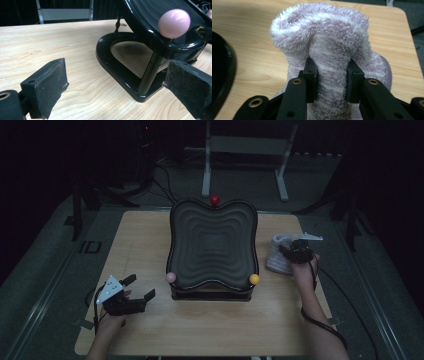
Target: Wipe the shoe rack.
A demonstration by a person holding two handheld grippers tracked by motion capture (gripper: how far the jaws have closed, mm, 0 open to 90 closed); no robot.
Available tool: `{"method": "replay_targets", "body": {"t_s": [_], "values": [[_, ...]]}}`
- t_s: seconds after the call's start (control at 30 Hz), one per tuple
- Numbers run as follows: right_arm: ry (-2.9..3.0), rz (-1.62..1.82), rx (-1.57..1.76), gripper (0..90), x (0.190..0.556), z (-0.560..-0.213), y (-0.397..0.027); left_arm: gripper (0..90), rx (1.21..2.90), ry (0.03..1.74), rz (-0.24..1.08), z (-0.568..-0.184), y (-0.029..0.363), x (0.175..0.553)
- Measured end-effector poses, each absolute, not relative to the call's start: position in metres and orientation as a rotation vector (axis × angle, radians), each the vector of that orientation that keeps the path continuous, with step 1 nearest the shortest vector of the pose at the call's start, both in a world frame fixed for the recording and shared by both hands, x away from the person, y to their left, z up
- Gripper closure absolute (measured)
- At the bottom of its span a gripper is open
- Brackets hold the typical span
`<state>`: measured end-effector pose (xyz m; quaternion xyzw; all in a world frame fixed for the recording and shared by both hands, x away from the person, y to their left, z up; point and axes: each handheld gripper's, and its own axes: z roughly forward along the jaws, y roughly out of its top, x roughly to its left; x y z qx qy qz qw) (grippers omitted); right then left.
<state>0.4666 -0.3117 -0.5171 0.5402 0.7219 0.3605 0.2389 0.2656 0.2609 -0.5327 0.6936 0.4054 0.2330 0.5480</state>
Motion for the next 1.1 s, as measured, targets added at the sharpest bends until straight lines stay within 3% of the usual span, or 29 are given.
{"method": "replay_targets", "body": {"t_s": [0.3, 0.47, 0.63, 0.77, 1.1], "values": [[2.018, 0.942, 1.502, 62.6, 0.478, -0.538, -0.306, 4.5, 1.668, 0.956, 0.529, -0.537, 0.258, 0.266], [2.033, 0.962, 1.476, 49.1, 0.475, -0.533, -0.308, 4.6, 1.682, 0.951, 0.523, -0.538, 0.256, 0.267], [2.011, 1.004, 1.468, 29.2, 0.469, -0.524, -0.313, 4.6, 1.683, 0.951, 0.531, -0.538, 0.256, 0.266], [2.030, 1.074, 1.414, 19.8, 0.460, -0.517, -0.314, 4.6, 1.690, 0.949, 0.529, -0.539, 0.255, 0.266], [2.055, 1.120, 1.370, 17.0, 0.436, -0.516, -0.316, 4.6, 1.701, 0.947, 0.522, -0.541, 0.251, 0.266]]}}
